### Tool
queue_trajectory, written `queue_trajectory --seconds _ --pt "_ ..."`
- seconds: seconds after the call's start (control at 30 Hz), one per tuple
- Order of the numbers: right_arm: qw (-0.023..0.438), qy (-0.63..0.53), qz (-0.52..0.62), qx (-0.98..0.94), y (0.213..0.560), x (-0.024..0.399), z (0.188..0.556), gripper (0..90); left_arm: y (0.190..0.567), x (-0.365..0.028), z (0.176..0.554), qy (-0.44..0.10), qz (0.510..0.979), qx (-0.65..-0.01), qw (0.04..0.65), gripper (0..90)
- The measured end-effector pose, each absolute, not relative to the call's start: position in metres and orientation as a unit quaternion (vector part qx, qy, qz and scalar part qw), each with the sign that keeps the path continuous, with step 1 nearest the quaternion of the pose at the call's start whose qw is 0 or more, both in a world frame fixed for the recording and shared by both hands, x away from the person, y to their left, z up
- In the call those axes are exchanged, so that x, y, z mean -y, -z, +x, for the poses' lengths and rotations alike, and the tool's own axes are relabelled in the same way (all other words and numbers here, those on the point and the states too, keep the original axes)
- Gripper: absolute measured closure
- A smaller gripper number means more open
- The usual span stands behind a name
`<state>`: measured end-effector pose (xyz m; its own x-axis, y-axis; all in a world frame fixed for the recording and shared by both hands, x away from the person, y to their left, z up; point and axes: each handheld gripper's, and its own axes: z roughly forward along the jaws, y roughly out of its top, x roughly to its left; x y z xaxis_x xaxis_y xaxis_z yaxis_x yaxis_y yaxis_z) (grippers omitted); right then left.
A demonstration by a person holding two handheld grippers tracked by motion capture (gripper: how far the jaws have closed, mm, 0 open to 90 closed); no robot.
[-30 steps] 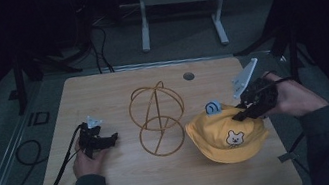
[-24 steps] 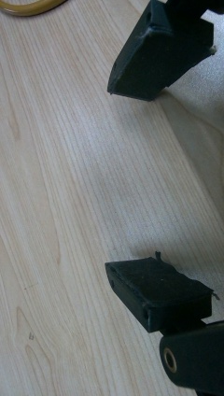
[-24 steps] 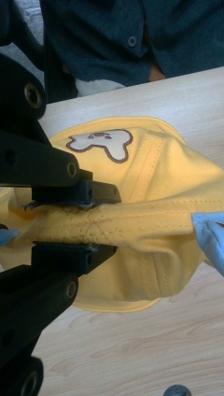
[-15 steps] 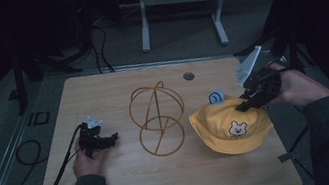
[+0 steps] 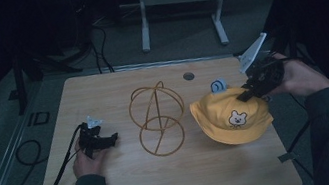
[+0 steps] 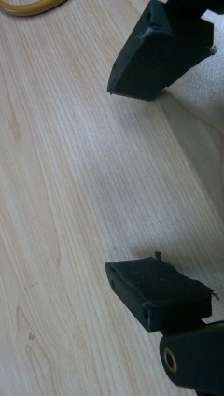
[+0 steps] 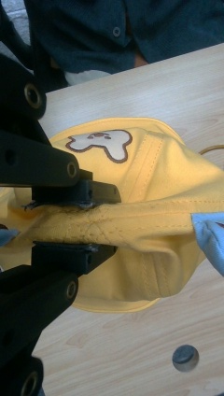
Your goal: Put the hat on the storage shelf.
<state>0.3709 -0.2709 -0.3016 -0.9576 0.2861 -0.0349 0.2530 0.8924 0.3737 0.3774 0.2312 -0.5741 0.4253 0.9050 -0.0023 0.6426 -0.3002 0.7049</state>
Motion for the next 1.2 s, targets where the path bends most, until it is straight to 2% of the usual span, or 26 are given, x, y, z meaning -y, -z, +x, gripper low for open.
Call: queue_trajectory --seconds 0.73,1.2 --pt "0.06 -0.225 0.14 -0.962 0.268 0.279 0.377 75.5 0.574 -0.231 0.377 -0.204 0.78 -0.496 0.322 12.9" --pt "0.073 -0.236 0.124 -0.961 0.248 0.266 0.374 75.5 0.574 -0.231 0.377 -0.204 0.78 -0.496 0.322 12.9"
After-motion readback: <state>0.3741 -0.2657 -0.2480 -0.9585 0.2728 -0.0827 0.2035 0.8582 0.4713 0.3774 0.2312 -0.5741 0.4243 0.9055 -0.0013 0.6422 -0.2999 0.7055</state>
